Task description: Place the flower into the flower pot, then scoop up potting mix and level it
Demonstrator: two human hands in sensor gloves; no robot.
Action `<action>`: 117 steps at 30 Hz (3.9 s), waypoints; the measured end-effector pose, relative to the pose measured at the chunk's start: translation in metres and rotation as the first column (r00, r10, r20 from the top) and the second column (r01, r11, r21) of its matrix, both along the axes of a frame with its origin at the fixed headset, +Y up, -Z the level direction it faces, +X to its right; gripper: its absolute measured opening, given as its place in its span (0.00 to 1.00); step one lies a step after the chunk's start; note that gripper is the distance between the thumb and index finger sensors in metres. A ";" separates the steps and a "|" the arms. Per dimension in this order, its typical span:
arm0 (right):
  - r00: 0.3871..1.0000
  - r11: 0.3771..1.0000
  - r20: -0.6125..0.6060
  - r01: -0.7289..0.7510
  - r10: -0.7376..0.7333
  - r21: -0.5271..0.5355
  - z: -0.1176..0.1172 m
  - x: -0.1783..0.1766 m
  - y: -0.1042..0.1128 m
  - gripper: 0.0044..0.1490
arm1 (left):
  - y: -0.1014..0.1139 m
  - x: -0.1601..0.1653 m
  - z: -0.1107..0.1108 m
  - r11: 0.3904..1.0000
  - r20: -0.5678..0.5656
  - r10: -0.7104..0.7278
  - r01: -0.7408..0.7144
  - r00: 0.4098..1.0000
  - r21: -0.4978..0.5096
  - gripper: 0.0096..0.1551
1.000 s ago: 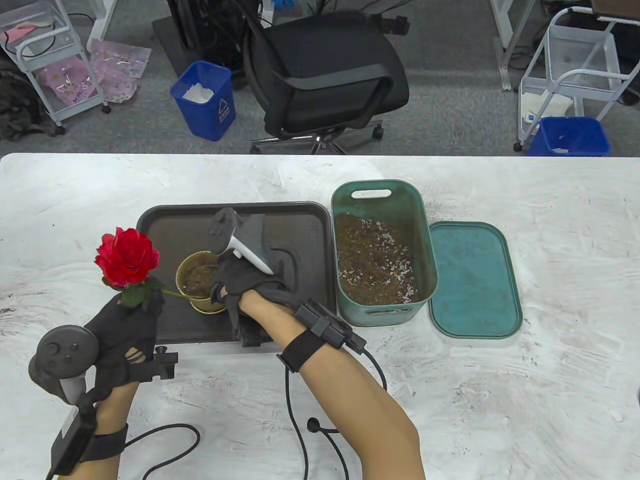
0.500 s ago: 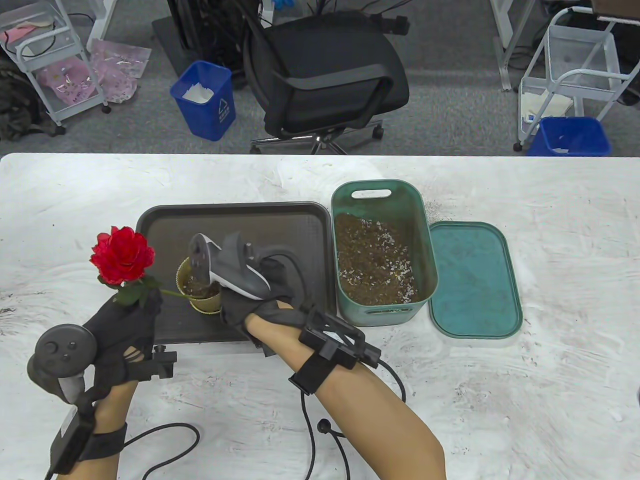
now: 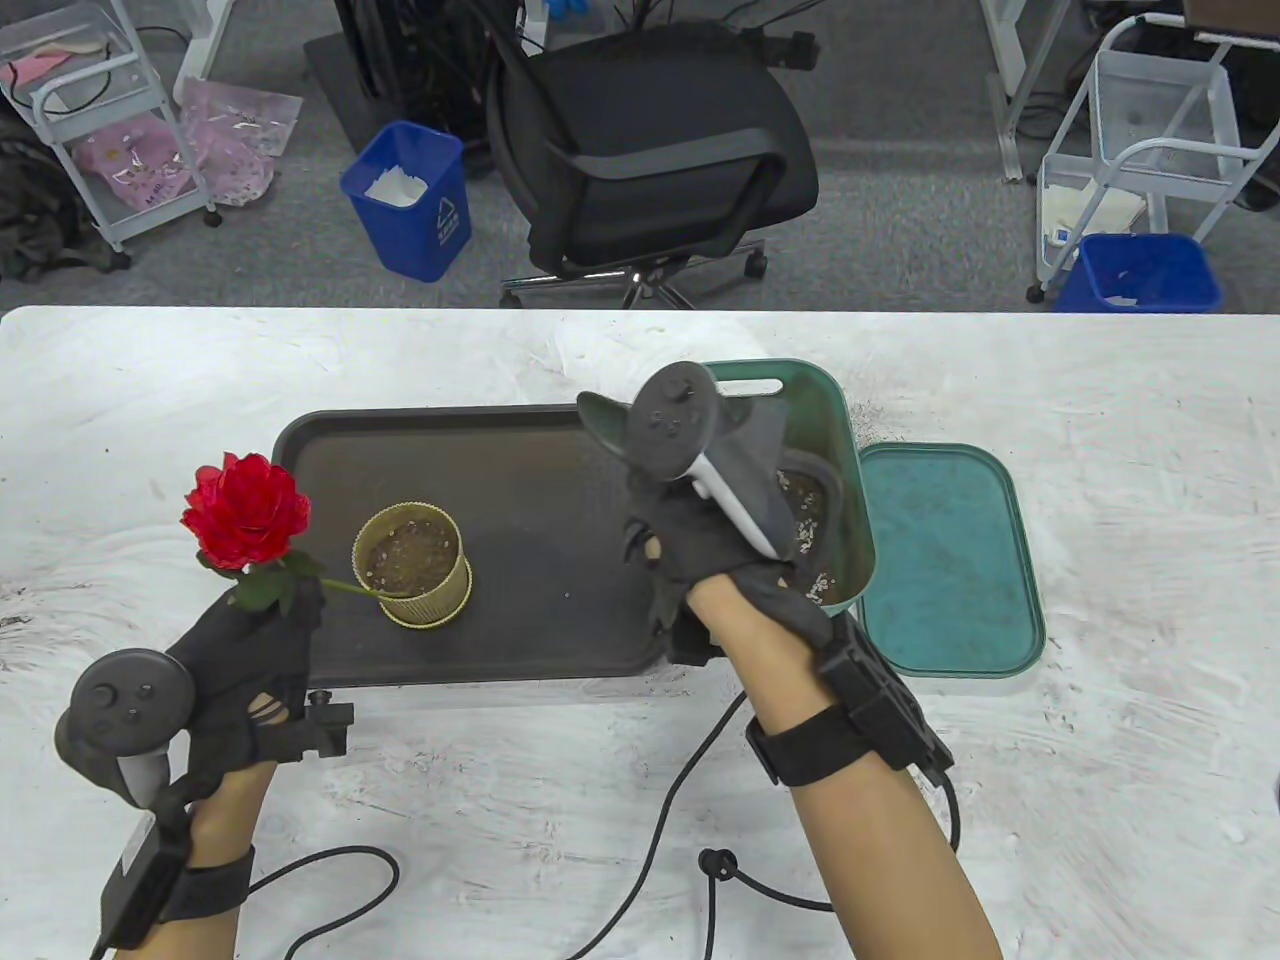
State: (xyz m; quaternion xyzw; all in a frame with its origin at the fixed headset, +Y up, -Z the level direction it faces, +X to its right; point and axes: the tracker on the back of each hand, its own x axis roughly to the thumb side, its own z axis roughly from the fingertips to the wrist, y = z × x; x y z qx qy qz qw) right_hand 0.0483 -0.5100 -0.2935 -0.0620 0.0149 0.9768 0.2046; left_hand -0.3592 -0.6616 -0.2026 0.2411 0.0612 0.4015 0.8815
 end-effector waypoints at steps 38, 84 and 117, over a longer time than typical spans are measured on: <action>0.954 0.760 0.263 0.276 -0.143 -0.589 -0.072 0.077 -0.143 0.32 | 0.001 0.001 0.000 1.000 0.001 -0.004 0.004 1.000 -0.001 0.23; 0.655 0.507 0.081 0.652 -0.752 -0.564 -0.021 -0.020 -0.103 0.35 | 0.002 0.001 0.000 1.000 0.006 0.005 -0.005 1.000 -0.002 0.23; 0.935 0.996 -0.355 -0.050 0.021 -0.073 0.015 -0.151 -0.095 0.35 | 0.001 0.001 0.000 1.000 0.008 0.002 -0.002 1.000 -0.001 0.23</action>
